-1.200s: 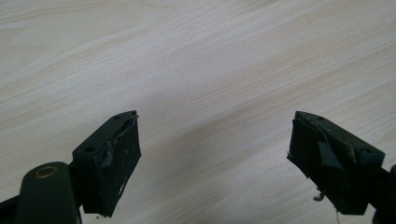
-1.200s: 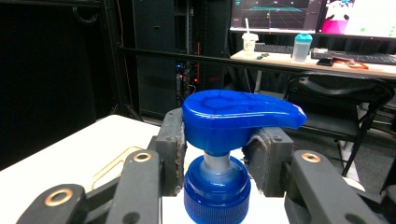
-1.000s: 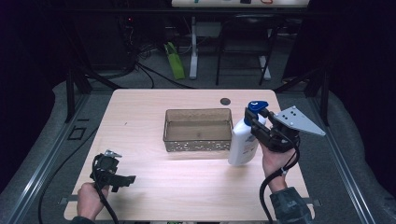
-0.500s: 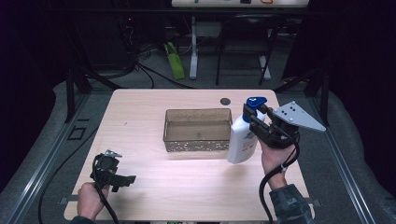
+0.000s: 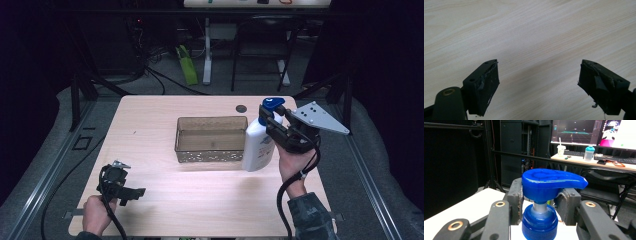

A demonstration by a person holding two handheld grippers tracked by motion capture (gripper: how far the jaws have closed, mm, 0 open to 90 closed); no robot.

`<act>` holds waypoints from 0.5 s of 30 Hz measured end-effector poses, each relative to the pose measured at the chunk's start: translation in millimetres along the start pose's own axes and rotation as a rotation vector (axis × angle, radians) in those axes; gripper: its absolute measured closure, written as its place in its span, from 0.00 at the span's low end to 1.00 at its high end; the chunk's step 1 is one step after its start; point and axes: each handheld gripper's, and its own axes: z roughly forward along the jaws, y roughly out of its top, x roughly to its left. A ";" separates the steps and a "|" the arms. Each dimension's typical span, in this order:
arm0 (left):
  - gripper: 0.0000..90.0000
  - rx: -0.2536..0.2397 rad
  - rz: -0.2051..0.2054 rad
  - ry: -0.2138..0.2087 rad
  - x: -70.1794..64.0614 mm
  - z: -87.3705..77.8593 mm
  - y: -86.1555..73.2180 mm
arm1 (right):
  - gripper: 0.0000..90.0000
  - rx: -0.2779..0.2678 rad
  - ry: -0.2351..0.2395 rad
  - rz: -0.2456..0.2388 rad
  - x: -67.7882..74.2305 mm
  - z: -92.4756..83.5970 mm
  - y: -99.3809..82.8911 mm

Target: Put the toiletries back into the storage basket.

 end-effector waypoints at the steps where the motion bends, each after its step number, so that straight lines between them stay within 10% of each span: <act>1: 0.18 0.001 0.005 -0.001 0.4 0.1 0.1 | 0.66 -0.001 0.002 -0.001 0.3 0.6 0.7; 15: 0.18 0.005 0.003 -0.004 0.3 1.0 0.0 | 0.66 0.000 0.014 -0.005 4.0 10.1 11.5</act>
